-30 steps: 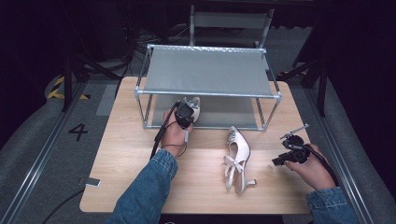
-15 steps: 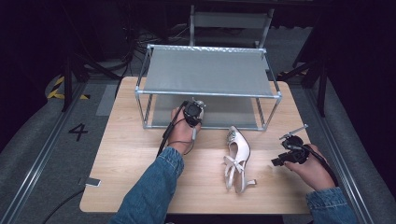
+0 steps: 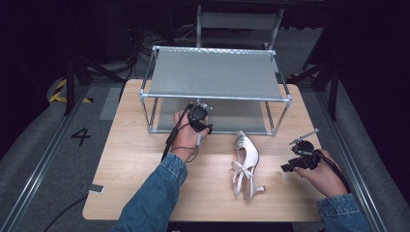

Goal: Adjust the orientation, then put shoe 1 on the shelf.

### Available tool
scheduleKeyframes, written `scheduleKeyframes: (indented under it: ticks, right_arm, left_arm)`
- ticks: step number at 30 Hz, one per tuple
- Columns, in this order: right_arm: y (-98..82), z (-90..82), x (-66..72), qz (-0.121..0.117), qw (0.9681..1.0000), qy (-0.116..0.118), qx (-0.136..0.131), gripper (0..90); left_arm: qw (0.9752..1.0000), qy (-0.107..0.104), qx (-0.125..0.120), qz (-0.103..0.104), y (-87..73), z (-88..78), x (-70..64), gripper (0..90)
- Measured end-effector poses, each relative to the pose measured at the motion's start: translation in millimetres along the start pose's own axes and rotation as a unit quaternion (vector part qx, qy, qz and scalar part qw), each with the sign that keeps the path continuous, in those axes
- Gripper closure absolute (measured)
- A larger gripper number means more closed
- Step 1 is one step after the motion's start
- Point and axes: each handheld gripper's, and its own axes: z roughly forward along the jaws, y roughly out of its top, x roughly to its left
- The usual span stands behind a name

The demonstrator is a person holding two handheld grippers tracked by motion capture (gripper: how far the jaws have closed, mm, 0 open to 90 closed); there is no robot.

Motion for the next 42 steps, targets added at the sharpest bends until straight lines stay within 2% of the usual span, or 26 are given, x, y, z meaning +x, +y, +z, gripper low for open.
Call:
scheduleKeyframes:
  ticks: [4, 11, 12, 13, 14, 20, 23, 24, 25, 27, 29, 30, 31, 35, 38, 42]
  right_arm:
    - [0.7, 1.1, 0.9, -0.001, 1.0, 0.001, 0.0, 54.3]
    - [0.6, 3.7, 0.9, 0.001, 1.0, 0.0, 0.004, 54.3]
    - [0.3, 4.3, 0.7, 0.001, 1.0, 0.001, 0.006, 54.2]
    - [0.0, 4.7, 0.7, 0.002, 1.0, 0.002, 0.005, 54.2]
    - [-0.1, 4.7, 0.7, 0.002, 1.0, 0.002, 0.005, 54.2]
    - [0.7, 4.4, 1.7, 0.002, 1.0, 0.002, 0.005, 54.2]
    - [1.3, 4.8, 1.2, -0.001, 1.0, -0.002, 0.001, 54.6]
    - [1.6, 4.6, 1.0, -0.001, 1.0, -0.002, 0.001, 54.7]
    - [2.1, 4.4, 1.2, -0.001, 1.0, -0.003, 0.001, 54.7]
    - [2.7, 3.7, 1.4, -0.001, 1.0, -0.003, 0.002, 54.7]
    - [6.4, 1.9, 3.3, -0.006, 1.0, -0.003, -0.004, 54.5]
    - [6.4, 1.9, 3.3, -0.006, 1.0, -0.003, -0.004, 54.5]
    - [7.7, 2.6, 4.7, -0.008, 1.0, -0.001, -0.002, 54.3]
    - [8.7, 5.3, 5.0, -0.012, 0.9999, -0.001, 0.001, 54.3]
    - [9.3, 5.3, 5.8, -0.015, 0.9999, -0.001, 0.001, 54.3]
    - [9.0, 5.0, 4.8, -0.015, 0.9999, -0.001, -0.002, 53.8]
  left_arm:
    - [0.9997, -0.017, 0.011, -0.01, -4.3, -10.3, 0.4, 42.2]
    - [0.999, -0.04, 0.01, -0.015, -11.1, -27.4, 1.0, 37.1]
    - [0.9986, -0.05, 0.01, -0.012, -15.5, -36.2, 1.3, 36.3]
    - [0.9986, -0.05, 0.01, -0.012, -15.5, -36.2, 1.3, 36.2]
    - [0.9985, -0.054, 0.004, -0.009, -19.7, -43.0, 1.4, 36.0]
    - [0.9983, -0.056, -0.016, 0.004, -35.9, -66.0, -1.0, 34.2]
    - [0.9975, -0.068, -0.014, 0.016, -44.1, -68.6, -0.4, 33.3]
    - [0.9967, -0.077, 0.0, 0.026, -48.5, -71.4, 0.1, 32.7]
    - [0.9964, -0.079, -0.001, 0.029, -50.3, -73.3, 0.8, 32.7]
    - [0.9964, -0.079, -0.002, 0.031, -53.9, -77.8, 1.6, 32.7]
    - [0.9963, -0.075, 0.01, 0.042, -60.5, -83.6, 2.6, 29.7]
    - [0.9963, -0.075, 0.01, 0.042, -60.5, -83.6, 2.6, 29.5]
    - [0.9957, -0.074, 0.015, 0.053, -66.0, -84.8, 4.2, 29.0]
    - [0.9947, -0.081, 0.021, 0.058, -72.7, -81.9, 7.6, 28.1]
    - [0.9926, -0.087, 0.046, 0.071, -77.8, -73.7, 10.9, 28.2]
    - [0.9916, -0.094, 0.054, 0.071, -80.6, -63.8, 13.4, 28.2]
